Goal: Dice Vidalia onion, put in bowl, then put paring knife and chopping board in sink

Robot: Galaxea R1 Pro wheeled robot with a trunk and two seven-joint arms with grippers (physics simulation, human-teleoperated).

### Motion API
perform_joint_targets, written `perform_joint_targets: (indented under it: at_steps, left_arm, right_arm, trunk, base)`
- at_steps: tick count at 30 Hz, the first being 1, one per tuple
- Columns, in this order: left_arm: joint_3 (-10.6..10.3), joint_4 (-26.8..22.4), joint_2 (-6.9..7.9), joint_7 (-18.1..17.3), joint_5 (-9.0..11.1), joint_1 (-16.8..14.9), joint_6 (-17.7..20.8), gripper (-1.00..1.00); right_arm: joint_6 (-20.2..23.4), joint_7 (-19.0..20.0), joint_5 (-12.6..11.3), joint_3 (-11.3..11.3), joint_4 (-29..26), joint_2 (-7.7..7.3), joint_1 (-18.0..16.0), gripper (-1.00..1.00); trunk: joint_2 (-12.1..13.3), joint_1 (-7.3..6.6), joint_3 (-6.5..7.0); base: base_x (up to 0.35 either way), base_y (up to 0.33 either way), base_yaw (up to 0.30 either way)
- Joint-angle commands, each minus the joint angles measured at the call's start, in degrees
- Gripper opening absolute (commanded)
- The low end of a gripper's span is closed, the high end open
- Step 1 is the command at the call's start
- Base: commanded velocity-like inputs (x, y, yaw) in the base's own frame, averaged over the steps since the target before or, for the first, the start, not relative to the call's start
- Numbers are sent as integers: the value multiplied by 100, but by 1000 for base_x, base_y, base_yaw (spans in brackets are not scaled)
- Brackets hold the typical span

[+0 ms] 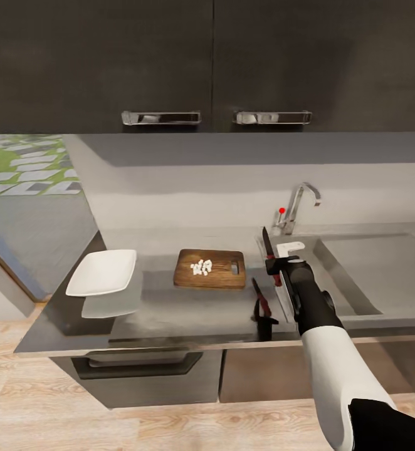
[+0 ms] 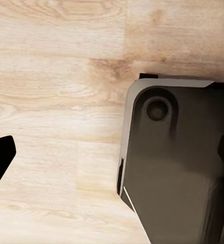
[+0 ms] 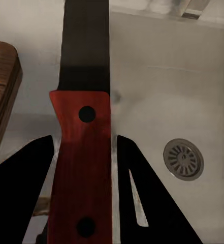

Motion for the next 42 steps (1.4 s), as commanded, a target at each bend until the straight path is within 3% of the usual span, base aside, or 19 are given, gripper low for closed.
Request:
perform_joint_targets:
  at_steps: [1, 16, 25, 31, 42]
  left_arm:
    - [-48, -12, 11, 49, 62, 1, -14, 100]
    - [-48, -13, 12, 48, 60, 1, -14, 100]
    - [-48, -13, 12, 49, 60, 1, -14, 100]
    - [-48, -13, 12, 50, 60, 1, -14, 100]
    - [-48, -34, 21, 48, 67, 1, -14, 100]
  right_arm:
    - [20, 28, 43, -15, -7, 7, -6, -100]
    - [26, 28, 31, -22, 45, 7, -5, -100]
    - [-41, 100, 17, -24, 713, 7, -4, -100]
    - [-45, 99, 17, -33, 827, 7, -5, -100]
    - [-392, 98, 5, -43, 1404, 4, -4, -100]
  trunk:
    - [-12, 4, -10]
    - [-12, 4, -10]
    - [-12, 4, -10]
    - [-12, 4, -10]
    - [-12, 4, -10]
  base:
    - [0, -109, 0]
    - [0, -202, 0]
    - [90, -297, 0]
    - [162, -257, 0]
    - [57, -47, 0]
